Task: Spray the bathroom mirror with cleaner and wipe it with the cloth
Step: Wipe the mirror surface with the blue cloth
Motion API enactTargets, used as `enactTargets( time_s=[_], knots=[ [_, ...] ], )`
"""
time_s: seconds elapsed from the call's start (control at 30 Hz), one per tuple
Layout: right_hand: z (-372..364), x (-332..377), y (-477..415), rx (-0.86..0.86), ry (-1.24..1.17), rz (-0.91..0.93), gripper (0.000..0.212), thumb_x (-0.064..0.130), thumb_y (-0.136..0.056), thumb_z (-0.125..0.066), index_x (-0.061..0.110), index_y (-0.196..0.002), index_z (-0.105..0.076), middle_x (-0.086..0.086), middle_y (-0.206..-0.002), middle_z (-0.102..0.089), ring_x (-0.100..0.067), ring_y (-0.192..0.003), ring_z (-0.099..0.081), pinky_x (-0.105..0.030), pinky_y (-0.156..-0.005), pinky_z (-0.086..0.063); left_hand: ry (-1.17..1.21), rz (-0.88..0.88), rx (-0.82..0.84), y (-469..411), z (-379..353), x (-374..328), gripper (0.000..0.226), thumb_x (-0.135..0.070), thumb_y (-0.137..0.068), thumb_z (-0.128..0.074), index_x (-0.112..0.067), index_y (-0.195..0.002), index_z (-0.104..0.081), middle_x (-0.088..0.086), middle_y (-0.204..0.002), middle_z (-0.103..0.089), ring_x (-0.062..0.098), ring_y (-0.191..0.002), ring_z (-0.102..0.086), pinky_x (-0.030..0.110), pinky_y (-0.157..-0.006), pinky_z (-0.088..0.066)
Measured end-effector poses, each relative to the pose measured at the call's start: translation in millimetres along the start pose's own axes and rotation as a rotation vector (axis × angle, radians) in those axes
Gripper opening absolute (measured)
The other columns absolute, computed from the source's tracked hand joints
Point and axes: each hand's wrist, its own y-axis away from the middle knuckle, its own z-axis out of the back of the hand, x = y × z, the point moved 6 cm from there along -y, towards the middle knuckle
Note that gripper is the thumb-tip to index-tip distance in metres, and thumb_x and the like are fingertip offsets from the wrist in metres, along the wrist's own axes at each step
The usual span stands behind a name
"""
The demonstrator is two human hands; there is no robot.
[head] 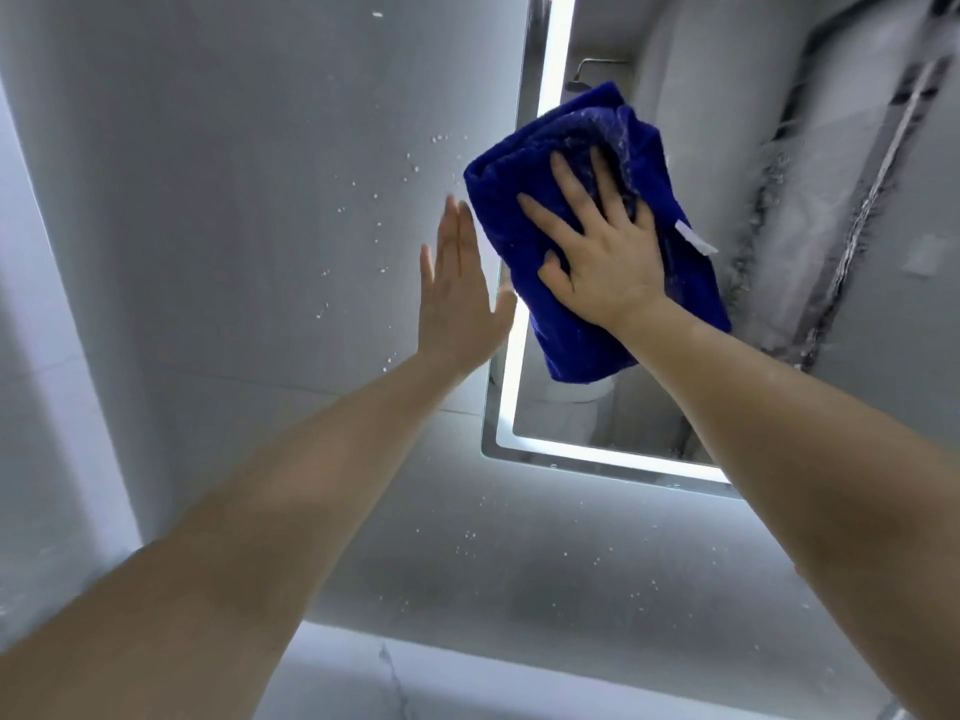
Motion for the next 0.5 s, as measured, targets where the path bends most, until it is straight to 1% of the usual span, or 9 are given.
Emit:
enactTargets(
  time_s=[0.07, 0.17, 0.23, 0.3, 0.4, 0.5],
  knots=[
    [-2, 4, 0, 0.006, 0.014, 0.046, 0.055, 0.045, -0.094, -0.027, 0.039, -0.148, -0.014, 0.000, -0.160, -0.008, -0.035, -0.145, -0.007, -0.058, -0.110, -0.018, 0.029, -0.005, -0.056, -11, 11, 5, 0.075, -0.048, -0.094, -0.039, -0.010, -0.149, -0.007, 0.008, -0.158, -0.004, 0.017, -0.146, -0.004, 0.039, -0.115, 0.002],
    [-2, 4, -1, 0.013, 0.019, 0.040, 0.055, 0.047, -0.094, -0.027, 0.040, -0.147, -0.015, 0.000, -0.160, -0.009, -0.035, -0.145, -0.008, -0.058, -0.111, -0.017, -0.012, -0.077, -0.052, -18, 19, 6, 0.076, -0.053, -0.093, -0.038, -0.012, -0.150, -0.007, 0.006, -0.158, -0.003, 0.016, -0.146, -0.003, 0.042, -0.116, 0.000],
    [-2, 3, 0, 0.008, 0.027, 0.039, 0.056, 0.046, -0.094, -0.028, 0.040, -0.147, -0.015, 0.000, -0.160, -0.009, -0.034, -0.145, -0.008, -0.058, -0.111, -0.017, -0.046, -0.105, -0.054, -18, 22, 7, 0.073, -0.053, -0.094, -0.034, -0.014, -0.150, -0.008, 0.006, -0.158, -0.005, 0.017, -0.146, -0.005, 0.044, -0.116, -0.002],
    [-2, 3, -1, 0.005, 0.035, 0.035, 0.056, 0.046, -0.094, -0.030, 0.040, -0.147, -0.016, 0.000, -0.160, -0.009, -0.033, -0.145, -0.008, -0.057, -0.111, -0.017, -0.078, -0.142, -0.023, -20, 21, 7, 0.068, -0.052, -0.095, -0.030, -0.018, -0.150, -0.007, 0.004, -0.158, -0.006, 0.019, -0.146, -0.006, 0.047, -0.117, -0.004],
    [-1, 2, -2, -0.024, 0.036, 0.041, 0.056, 0.046, -0.092, -0.032, 0.038, -0.147, -0.021, -0.001, -0.159, -0.013, -0.033, -0.145, -0.012, -0.056, -0.110, -0.020, -0.092, -0.181, 0.037, -32, 18, 7, 0.068, -0.052, -0.095, -0.033, -0.022, -0.150, -0.007, 0.001, -0.158, -0.008, 0.020, -0.146, -0.006, 0.050, -0.116, -0.005],
    [2, -6, -6, -0.059, 0.044, 0.127, 0.056, 0.047, -0.090, -0.034, 0.038, -0.145, -0.027, 0.001, -0.158, -0.017, -0.032, -0.144, -0.015, -0.054, -0.109, -0.024, -0.134, -0.269, 0.104, -53, 20, 1, 0.072, -0.054, -0.094, -0.035, -0.022, -0.150, -0.004, 0.000, -0.159, -0.006, 0.019, -0.146, -0.003, 0.048, -0.116, -0.001]
  ],
)
